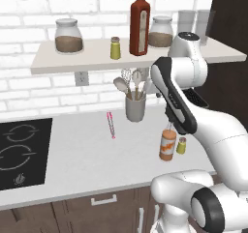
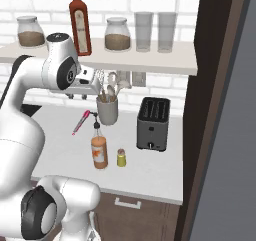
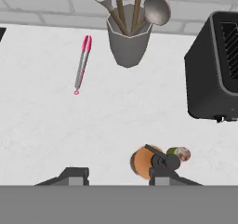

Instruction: Put the shaker and condiment bottle from the counter next to their counterparts in the cabinet.

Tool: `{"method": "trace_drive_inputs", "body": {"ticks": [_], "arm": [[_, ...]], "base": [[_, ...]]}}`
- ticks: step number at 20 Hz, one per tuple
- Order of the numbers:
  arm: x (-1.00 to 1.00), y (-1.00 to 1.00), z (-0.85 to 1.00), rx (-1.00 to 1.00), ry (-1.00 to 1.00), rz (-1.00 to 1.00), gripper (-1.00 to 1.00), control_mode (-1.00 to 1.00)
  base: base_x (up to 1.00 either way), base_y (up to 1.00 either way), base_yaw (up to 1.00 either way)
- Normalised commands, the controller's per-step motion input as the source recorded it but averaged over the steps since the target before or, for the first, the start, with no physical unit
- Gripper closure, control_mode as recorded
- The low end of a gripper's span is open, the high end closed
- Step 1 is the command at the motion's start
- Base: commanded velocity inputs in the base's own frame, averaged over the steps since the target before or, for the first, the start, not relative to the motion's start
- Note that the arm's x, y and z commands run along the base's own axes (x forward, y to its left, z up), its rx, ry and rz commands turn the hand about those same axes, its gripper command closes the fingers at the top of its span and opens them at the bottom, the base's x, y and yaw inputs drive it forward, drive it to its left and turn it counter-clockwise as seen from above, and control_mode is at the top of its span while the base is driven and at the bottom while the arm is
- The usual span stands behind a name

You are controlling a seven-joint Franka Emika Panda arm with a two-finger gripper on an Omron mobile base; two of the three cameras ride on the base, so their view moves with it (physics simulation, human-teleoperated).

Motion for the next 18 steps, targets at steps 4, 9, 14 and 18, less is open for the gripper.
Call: {"method": "trace_drive_inputs", "body": {"ticks": [4,9,14,18], "arm": [[-0.02,0.0,0.0,0.0,0.0,0.0,-1.0,-1.0],[-0.04,0.0,0.0,0.0,0.0,0.0,-1.0,-1.0],[-0.1,0.0,0.0,0.0,-0.04,0.0,-1.0,-1.0],[-0.17,0.0,0.0,0.0,-0.08,0.0,-1.0,-1.0]], "base": [[0.0,0.0,0.0],[0.0,0.0,0.0],[0.0,0.0,0.0],[0.0,0.0,0.0]]}}
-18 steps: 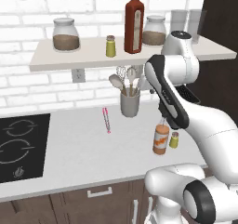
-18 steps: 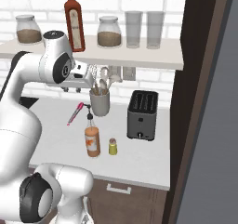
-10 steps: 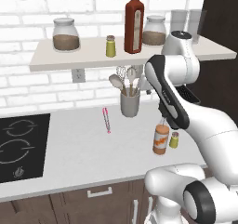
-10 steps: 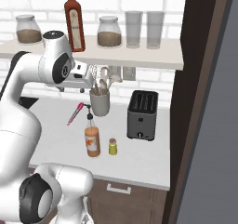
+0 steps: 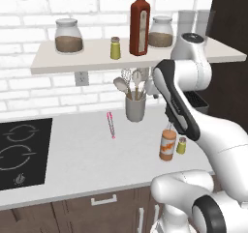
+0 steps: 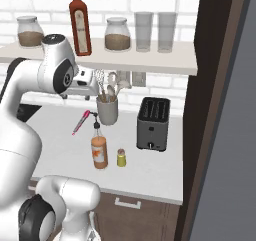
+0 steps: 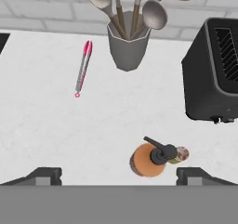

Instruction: Put the shaker and condiment bottle from the counter next to their counterparts in the cabinet.

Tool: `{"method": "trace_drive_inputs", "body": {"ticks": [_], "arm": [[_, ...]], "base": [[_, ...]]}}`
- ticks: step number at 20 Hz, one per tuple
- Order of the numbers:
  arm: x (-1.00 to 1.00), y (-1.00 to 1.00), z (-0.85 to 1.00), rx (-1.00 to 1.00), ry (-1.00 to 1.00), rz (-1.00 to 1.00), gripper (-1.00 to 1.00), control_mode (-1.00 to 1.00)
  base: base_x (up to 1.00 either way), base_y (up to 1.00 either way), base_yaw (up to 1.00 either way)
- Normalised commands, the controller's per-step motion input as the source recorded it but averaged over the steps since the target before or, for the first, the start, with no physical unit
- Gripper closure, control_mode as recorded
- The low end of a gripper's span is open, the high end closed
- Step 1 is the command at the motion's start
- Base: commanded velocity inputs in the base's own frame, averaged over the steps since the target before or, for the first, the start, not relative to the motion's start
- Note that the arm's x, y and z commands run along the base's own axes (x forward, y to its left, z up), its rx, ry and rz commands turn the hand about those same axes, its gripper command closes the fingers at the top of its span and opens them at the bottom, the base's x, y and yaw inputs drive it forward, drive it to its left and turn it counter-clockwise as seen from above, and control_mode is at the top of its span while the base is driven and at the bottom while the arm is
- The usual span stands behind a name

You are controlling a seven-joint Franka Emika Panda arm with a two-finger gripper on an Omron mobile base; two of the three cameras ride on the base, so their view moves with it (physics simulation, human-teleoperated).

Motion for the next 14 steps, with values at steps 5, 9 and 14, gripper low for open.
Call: {"method": "trace_drive_inputs", "body": {"ticks": [5,9,14], "arm": [[-0.21,0.0,0.0,0.0,-0.09,0.0,-1.0,-1.0],[-0.2,0.0,0.0,0.0,-0.11,0.0,-1.0,-1.0],[-0.12,0.0,0.0,0.0,-0.08,-0.04,-1.0,-1.0]], "base": [[0.0,0.0,0.0],[0.0,0.0,0.0],[0.0,0.0,0.0]]}}
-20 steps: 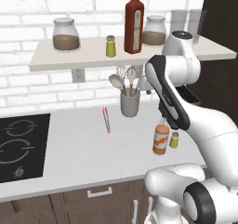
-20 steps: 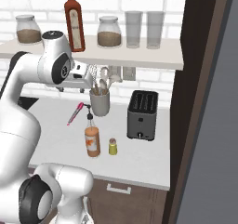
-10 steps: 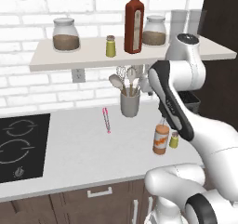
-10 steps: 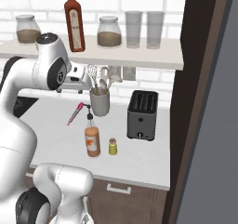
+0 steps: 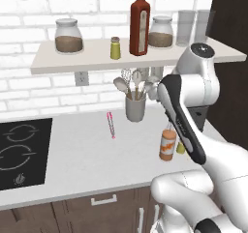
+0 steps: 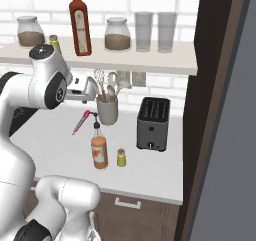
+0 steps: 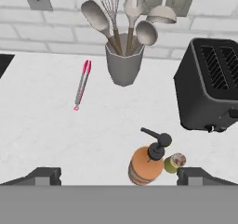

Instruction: Put the shaker and condiment bottle from the counter next to their counterparts in the cabinet.

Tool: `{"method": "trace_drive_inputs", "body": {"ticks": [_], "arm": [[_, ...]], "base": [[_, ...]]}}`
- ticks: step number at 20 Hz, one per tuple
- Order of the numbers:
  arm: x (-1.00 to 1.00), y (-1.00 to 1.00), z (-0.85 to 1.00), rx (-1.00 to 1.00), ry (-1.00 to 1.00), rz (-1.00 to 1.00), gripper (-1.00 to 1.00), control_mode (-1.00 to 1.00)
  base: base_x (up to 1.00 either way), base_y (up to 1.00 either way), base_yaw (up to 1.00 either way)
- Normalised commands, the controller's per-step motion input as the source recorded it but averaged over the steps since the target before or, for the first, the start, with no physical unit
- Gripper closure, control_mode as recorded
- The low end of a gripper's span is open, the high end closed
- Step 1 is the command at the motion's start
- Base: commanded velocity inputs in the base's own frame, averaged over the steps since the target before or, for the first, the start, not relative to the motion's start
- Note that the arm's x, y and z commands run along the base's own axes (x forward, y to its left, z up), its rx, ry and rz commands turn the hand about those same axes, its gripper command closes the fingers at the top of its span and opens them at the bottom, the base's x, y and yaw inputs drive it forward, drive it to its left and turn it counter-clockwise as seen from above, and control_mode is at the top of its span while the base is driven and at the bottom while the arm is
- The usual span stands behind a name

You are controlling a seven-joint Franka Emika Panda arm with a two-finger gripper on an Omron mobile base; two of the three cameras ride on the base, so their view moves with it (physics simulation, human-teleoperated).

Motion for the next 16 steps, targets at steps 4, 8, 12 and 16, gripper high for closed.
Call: {"method": "trace_drive_inputs", "body": {"ticks": [4,8,12,16], "arm": [[-0.01,0.0,0.0,0.0,0.0,-0.1,-1.0,-1.0],[0.0,0.0,0.0,0.0,0.0,-0.12,-1.0,-1.0],[0.0,0.02,0.0,0.0,0.0,-0.13,-1.0,-1.0],[0.0,0.03,0.0,-0.02,0.0,-0.15,-1.0,-1.0]], "base": [[0.0,0.0,0.0],[0.0,0.0,0.0],[0.0,0.0,0.0],[0.0,0.0,0.0]]}}
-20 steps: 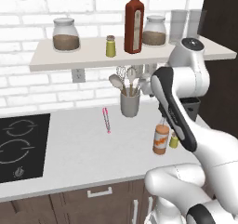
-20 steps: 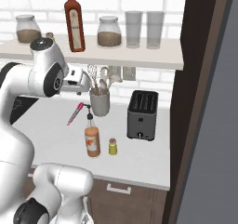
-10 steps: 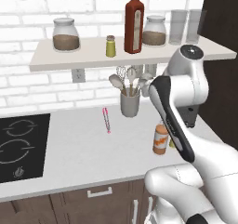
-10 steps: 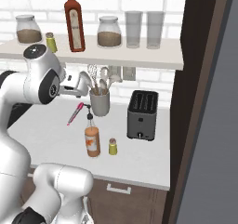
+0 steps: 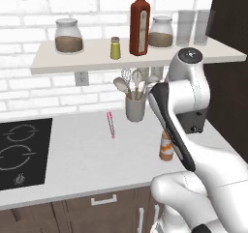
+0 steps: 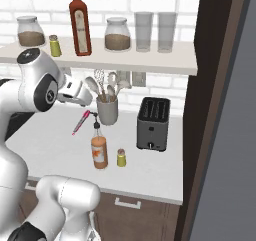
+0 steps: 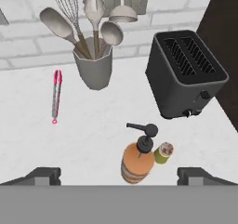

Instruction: Put the shaker and condiment bottle from the counter next to their counterparts in the cabinet.

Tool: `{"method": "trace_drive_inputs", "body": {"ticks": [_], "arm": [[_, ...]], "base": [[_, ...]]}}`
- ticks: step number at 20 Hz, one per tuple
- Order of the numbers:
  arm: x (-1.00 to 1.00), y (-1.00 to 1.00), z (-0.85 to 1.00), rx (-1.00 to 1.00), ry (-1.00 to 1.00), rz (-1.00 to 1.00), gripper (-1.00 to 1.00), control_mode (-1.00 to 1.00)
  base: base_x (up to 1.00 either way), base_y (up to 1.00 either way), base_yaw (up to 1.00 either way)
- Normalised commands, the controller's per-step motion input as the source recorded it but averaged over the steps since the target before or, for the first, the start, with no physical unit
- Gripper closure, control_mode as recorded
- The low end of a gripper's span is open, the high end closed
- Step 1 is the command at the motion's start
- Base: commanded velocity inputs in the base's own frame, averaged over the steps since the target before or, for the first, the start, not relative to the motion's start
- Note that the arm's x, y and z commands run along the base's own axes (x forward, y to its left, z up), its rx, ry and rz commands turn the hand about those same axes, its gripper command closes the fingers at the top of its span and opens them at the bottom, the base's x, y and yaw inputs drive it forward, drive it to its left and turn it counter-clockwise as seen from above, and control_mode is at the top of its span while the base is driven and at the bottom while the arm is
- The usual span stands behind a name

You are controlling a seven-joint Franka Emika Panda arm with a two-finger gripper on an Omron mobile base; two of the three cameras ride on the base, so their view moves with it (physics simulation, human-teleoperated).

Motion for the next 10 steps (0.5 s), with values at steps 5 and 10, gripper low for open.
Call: {"method": "trace_drive_inputs", "body": {"ticks": [5,10], "arm": [[0.0,0.06,-0.02,-0.04,0.0,-0.15,-1.0,-1.0],[0.0,0.05,-0.13,-0.06,0.0,-0.15,-1.0,-1.0]], "base": [[0.0,0.0,0.0],[0.0,0.0,0.0]]}}
